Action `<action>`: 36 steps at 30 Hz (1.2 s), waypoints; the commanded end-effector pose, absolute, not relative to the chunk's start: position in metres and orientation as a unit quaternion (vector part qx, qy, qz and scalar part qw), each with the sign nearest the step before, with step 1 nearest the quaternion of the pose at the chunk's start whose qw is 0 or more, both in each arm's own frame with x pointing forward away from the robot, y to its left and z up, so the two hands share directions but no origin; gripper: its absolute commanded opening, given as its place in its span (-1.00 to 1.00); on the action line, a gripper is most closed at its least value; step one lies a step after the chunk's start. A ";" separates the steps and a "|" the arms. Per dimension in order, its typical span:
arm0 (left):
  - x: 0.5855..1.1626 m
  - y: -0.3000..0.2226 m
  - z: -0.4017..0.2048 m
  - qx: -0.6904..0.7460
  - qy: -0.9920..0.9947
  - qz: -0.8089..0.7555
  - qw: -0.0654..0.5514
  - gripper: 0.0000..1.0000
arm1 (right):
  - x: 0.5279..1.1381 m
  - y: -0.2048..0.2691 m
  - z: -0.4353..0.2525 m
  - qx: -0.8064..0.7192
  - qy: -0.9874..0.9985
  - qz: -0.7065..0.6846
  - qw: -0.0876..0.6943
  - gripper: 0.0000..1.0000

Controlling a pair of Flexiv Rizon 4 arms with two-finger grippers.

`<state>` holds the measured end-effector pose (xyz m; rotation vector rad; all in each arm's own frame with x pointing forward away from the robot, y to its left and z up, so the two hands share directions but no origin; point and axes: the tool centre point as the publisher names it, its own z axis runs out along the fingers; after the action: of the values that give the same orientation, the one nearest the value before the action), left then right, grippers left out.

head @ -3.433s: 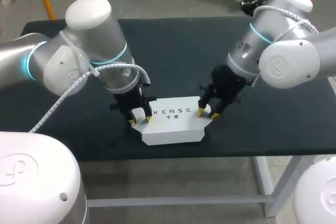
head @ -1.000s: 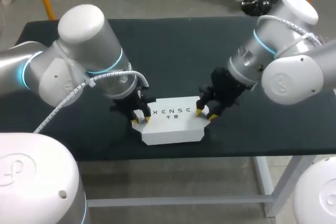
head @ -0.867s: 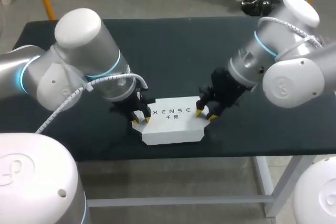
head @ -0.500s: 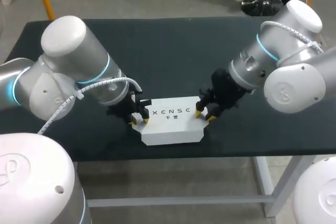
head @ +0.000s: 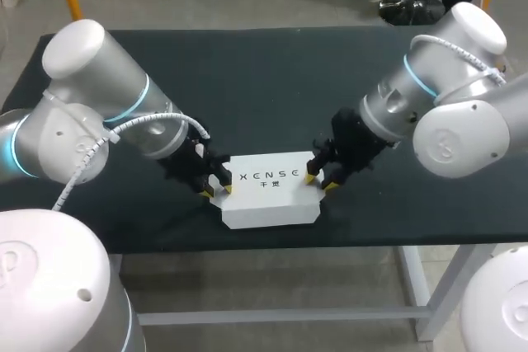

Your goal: Assemble the packaging by folding the flat box into shape, placing the metal phone stand inside, and closing the box properly

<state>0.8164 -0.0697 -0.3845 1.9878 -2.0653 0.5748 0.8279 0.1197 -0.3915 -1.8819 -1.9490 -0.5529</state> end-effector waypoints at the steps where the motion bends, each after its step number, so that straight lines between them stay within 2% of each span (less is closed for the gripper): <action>1: 0.822 -0.070 -0.406 0.670 -0.704 0.201 0.120 -0.07 | 0.832 0.122 -0.397 -0.663 -0.693 -0.203 0.200 -0.04; 36: 0.828 -0.092 -0.391 0.676 -0.679 0.230 0.172 -0.04 | 0.828 0.127 -0.393 -0.653 -0.673 -0.258 0.232 -0.06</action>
<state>0.8262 -0.0845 -0.3831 1.9188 -1.9308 0.6439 0.8300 0.1239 -0.3913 -1.8053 -1.8593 -0.6924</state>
